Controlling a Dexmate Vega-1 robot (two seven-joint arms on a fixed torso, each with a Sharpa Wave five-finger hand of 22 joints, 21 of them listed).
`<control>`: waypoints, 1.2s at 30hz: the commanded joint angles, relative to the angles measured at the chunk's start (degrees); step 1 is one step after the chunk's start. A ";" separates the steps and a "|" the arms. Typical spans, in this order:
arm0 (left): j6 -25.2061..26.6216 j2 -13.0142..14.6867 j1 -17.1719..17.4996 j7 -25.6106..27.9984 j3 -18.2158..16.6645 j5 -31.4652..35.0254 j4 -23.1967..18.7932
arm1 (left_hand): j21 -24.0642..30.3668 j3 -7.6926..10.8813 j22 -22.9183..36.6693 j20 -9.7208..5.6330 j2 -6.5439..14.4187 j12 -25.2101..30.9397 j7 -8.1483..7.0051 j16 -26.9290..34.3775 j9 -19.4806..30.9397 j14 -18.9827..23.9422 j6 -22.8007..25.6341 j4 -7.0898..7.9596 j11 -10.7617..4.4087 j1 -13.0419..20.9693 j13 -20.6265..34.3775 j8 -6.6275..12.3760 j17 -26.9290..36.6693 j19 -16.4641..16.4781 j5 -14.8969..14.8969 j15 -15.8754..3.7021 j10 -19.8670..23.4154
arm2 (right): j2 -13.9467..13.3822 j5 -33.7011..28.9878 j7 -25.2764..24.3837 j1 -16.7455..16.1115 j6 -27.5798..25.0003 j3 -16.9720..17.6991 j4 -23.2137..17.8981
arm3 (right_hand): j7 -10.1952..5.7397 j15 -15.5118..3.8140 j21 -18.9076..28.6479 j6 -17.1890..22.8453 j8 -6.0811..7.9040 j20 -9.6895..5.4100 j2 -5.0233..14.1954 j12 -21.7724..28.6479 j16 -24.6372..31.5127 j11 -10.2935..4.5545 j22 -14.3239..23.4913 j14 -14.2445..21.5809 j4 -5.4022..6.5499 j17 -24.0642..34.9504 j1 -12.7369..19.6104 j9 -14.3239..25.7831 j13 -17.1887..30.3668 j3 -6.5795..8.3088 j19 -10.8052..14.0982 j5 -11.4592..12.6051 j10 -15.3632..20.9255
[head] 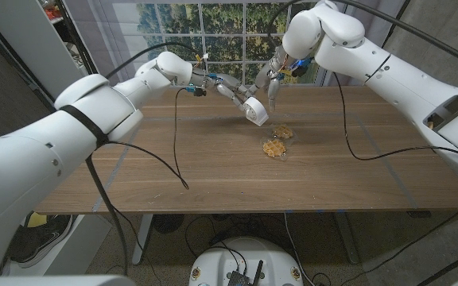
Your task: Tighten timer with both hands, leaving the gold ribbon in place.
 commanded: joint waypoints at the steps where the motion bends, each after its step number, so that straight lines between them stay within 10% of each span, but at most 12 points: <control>1: 1.29 -0.56 0.26 0.98 0.23 -0.51 0.57 | 0.33 1.95 0.12 0.19 0.49 0.50 5.64 0.26 5.80 0.09 5.52 1.73 -0.03 0.11 0.14 1.11 0.10 -0.10 -0.13 0.01 0.22 | 1.72 1.58 -0.99 1.17 -1.48 -1.90 1.50 | -0.18 0.06 -0.13 0.31 0.15 0.07 0.03 0.02 -0.05 0.37 0.18 -0.44 0.17 0.10 -0.39 0.08 -0.03 -0.13 -0.32 0.24 -9.09; 29: -0.81 0.83 1.74 -4.65 -2.57 -3.42 -0.96 | 0.56 2.20 0.14 0.16 0.36 0.72 5.66 0.28 6.73 0.17 5.76 1.84 -0.10 0.10 -0.07 1.25 0.12 -0.09 -0.16 0.00 0.36 | 0.57 0.04 -3.92 -1.47 -5.95 -3.65 -2.55 | -0.14 0.01 0.48 -1.02 -0.56 0.00 -0.90 0.50 0.58 0.89 0.30 0.54 0.32 -0.10 -1.63 -0.12 -1.06 -1.02 0.96 0.26 -7.94; 36: -0.80 0.98 1.87 -4.85 -3.01 -3.37 -1.09 | 0.63 2.24 0.15 0.17 0.33 0.73 5.60 0.28 6.87 0.17 5.58 1.87 -0.19 0.07 -0.14 1.09 0.12 -0.09 -0.17 -0.02 0.27 | 0.78 0.58 -3.04 -1.43 -5.73 -3.87 -2.28 | -0.02 -0.14 0.75 6.67 2.87 0.00 -1.25 1.10 0.49 -0.16 0.34 0.97 -0.01 -0.26 -2.02 1.20 -2.00 -1.42 2.72 0.50 -6.43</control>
